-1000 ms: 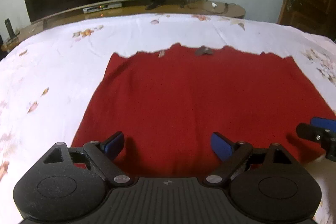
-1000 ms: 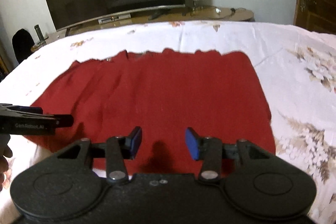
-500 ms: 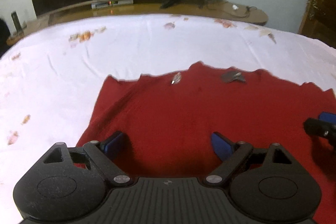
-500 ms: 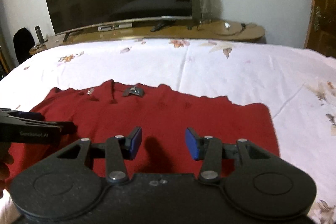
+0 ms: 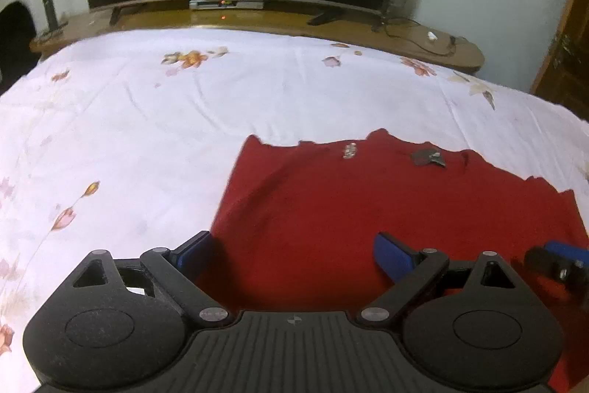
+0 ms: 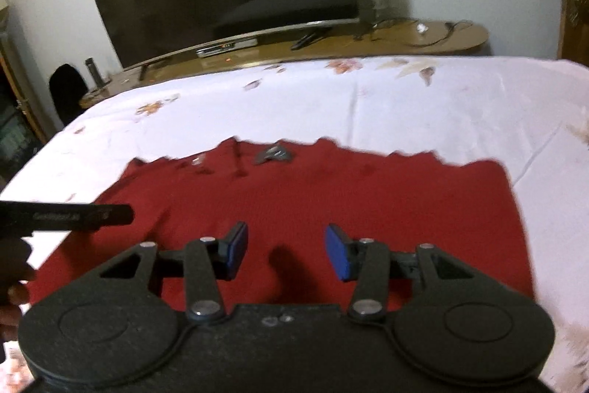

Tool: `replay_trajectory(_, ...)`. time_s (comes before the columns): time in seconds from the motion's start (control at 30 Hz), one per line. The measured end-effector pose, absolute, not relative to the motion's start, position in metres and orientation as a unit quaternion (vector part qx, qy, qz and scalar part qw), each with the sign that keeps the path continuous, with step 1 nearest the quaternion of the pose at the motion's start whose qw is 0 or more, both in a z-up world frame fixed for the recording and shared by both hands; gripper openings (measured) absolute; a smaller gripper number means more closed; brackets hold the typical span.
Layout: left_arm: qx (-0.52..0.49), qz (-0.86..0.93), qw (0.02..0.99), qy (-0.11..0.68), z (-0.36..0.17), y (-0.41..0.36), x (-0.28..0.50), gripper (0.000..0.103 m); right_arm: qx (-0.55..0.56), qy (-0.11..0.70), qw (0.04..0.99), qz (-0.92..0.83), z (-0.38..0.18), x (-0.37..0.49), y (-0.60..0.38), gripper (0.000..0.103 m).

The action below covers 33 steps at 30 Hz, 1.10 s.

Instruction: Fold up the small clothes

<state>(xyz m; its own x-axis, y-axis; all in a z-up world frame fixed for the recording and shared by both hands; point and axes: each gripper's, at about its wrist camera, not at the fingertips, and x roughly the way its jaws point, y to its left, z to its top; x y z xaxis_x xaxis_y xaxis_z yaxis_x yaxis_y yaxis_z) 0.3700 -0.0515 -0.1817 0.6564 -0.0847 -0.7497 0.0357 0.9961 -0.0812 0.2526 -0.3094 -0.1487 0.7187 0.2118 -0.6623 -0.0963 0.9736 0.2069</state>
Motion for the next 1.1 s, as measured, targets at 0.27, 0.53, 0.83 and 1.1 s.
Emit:
replay_trajectory(0.27,-0.026,-0.032,0.904,0.425,-0.181,-0.027,0.362,0.093,0.084,0.374,0.920,0.078,-0.148,0.234,-0.289,0.048)
replay_trajectory(0.53,-0.074,-0.060,0.879,0.467,-0.200,-0.004,0.372,0.093,0.076,0.379,0.919,0.079,-0.147,0.228,-0.272,0.049)
replay_trajectory(0.83,-0.127,-0.099,0.866,0.473,-0.221,0.009,0.380,0.094,0.086,0.384,0.916,0.079,-0.153,0.231,-0.273,0.050)
replay_trajectory(1.1,-0.169,-0.158,0.854,0.466,-0.226,0.011,0.383,0.071,0.100,0.387,0.913,0.082,-0.162,0.235,-0.278,0.050)
